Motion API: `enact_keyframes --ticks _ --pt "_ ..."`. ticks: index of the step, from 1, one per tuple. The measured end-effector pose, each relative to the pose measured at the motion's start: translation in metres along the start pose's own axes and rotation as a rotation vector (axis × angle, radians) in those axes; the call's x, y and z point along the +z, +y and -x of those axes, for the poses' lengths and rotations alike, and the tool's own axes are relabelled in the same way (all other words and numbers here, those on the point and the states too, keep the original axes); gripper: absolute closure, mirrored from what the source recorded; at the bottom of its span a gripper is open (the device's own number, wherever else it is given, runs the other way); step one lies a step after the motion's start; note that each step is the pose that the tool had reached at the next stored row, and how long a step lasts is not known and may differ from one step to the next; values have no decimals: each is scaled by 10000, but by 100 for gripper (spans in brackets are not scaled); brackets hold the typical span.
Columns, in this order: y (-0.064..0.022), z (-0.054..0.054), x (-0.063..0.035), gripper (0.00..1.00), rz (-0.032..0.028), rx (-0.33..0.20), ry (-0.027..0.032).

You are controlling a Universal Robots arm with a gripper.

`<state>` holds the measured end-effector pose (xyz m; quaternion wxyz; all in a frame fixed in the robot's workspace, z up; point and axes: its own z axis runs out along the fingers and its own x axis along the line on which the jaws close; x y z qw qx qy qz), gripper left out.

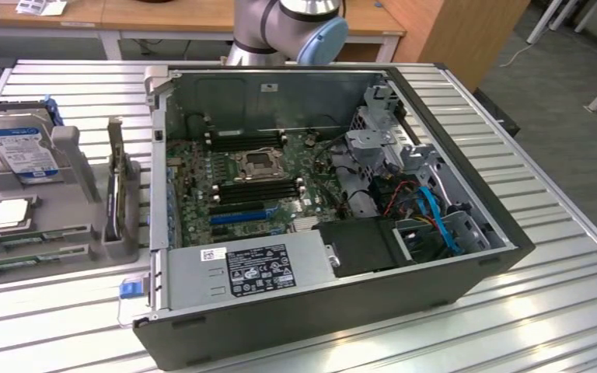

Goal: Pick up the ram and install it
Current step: 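Pick up the ram and move it above insertion slot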

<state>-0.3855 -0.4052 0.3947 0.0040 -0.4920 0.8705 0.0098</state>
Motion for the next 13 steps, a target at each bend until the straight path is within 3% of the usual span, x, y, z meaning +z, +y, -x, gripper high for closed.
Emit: enact_keyframes --ticks 13 --pt "0 0 0 76 39 -2348 31"
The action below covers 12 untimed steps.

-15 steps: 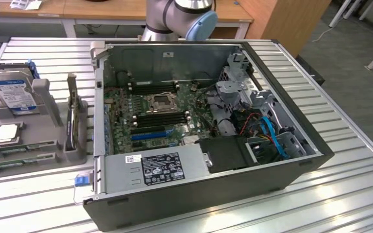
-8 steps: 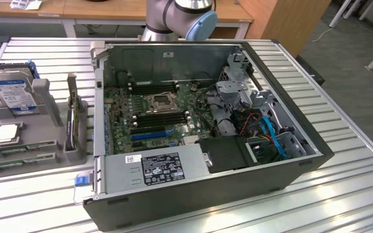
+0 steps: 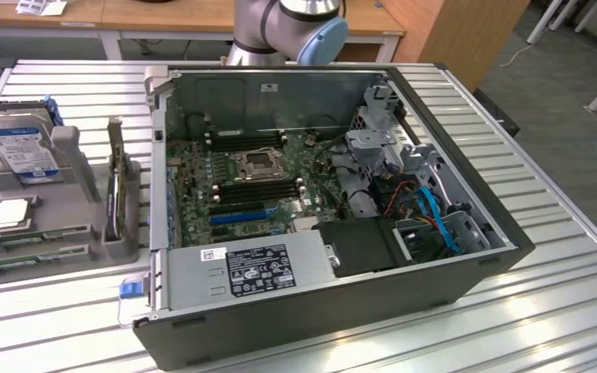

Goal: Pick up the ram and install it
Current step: 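Pick up the ram and move it above insertion slot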

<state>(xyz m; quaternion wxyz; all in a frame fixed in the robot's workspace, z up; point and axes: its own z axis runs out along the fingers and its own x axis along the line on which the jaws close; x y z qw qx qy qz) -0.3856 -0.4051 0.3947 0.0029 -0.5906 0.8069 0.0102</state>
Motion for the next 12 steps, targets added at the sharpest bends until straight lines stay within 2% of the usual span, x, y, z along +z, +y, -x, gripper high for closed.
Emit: enact_keyframes --ticks 12 --pt "0 0 0 76 37 -2191 29"
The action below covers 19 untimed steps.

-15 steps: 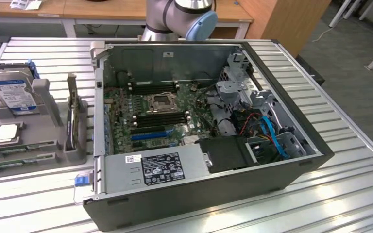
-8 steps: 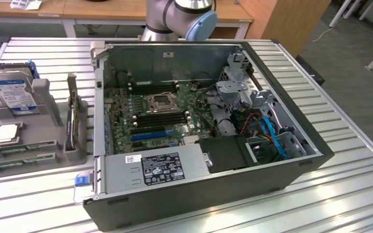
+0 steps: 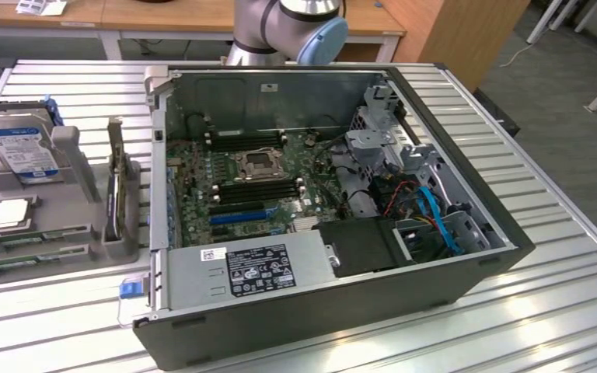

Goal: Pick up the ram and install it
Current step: 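Pick up the ram and move it above insertion slot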

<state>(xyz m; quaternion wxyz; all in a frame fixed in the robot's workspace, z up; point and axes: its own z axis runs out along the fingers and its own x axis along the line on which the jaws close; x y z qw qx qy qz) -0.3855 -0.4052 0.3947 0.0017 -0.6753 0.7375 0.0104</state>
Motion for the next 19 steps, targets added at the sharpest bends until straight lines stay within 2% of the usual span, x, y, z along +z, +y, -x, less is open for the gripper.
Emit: enact_keyframes --ticks 8,11,19 --pt "0 0 0 76 23 -1362 18" --pt "-3 -13 0 76 24 -1366 18" --pt "-22 -213 -3 76 34 -1363 18"
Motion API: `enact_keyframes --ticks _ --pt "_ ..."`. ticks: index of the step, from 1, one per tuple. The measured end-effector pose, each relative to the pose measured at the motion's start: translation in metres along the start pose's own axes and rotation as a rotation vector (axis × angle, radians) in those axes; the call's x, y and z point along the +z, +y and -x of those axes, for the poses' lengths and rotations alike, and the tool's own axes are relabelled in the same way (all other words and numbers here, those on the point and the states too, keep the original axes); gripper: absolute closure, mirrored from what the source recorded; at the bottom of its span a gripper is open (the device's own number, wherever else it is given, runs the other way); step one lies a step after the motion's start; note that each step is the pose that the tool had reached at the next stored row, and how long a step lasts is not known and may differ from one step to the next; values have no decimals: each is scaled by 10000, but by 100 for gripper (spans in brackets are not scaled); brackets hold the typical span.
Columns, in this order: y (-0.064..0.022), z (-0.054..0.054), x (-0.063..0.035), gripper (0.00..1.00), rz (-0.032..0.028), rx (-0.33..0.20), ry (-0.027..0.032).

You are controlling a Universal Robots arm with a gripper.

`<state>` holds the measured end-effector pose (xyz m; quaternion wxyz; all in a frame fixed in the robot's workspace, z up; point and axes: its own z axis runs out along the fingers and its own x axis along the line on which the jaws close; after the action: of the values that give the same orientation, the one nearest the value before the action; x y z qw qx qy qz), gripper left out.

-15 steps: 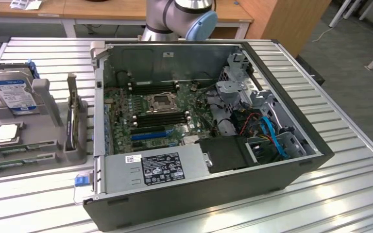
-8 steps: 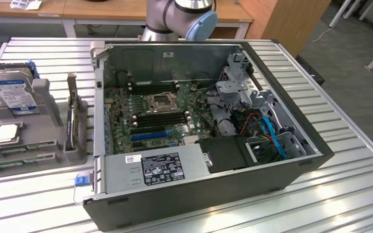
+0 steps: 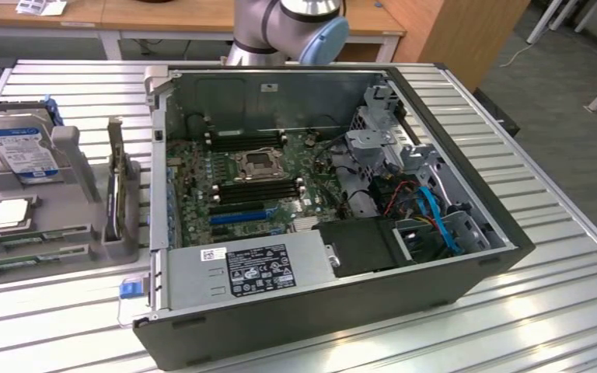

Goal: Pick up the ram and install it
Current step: 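Pick up the ram and move it above insertion slot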

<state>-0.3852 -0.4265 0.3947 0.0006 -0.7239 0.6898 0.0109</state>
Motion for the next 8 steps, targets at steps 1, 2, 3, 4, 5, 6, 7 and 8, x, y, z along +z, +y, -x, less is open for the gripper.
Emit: enact_keyframes --ticks 1,2,3,4,5,6,7,8 --pt "2 -32 -1 76 3 0 0" --pt "3 -66 -2 76 5 -1 0" --pt "5 -98 -2 76 5 0 0" --pt "7 -133 -2 76 6 1 -1" --pt "8 -152 -2 76 9 1 -1" --pt "8 -154 -2 76 9 1 -2" --pt "8 -166 2 76 11 2 -26" --pt "7 -179 15 76 6 2 -62"
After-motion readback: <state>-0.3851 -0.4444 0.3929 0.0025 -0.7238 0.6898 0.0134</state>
